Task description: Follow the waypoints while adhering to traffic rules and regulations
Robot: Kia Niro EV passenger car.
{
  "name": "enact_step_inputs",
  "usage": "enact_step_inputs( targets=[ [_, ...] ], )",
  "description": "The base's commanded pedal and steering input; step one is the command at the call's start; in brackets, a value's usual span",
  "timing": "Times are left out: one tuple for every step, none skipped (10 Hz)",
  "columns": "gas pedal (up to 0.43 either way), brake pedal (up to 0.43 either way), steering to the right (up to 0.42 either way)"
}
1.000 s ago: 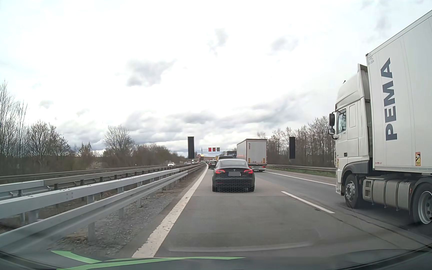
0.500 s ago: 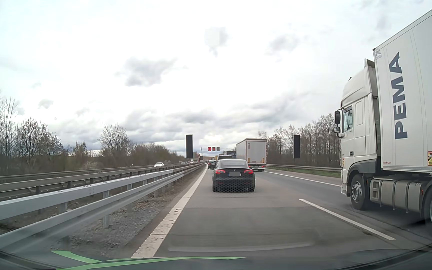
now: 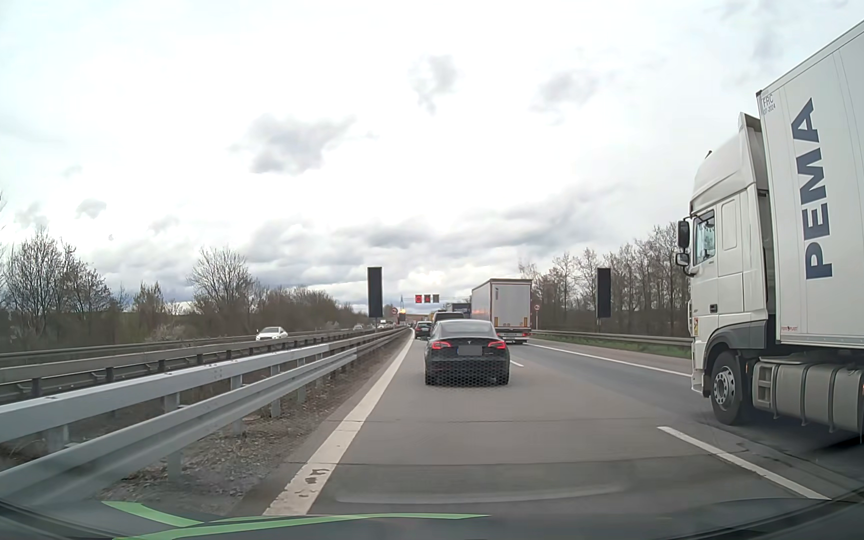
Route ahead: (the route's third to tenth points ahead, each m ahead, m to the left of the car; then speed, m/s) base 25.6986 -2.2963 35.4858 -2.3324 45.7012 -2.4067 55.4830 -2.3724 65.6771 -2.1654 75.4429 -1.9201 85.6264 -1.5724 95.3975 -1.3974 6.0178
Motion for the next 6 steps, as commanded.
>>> enact_step_inputs(
  targets=[
    [0.079,0.0,-0.001],
    [0.079,0.0,0.0],
    [0.079,0.0,-0.001],
    [0.087,0.0,-0.001],
    [0.087,0.0,-0.001],
    [0.087,0.0,-0.001]
  ],
)
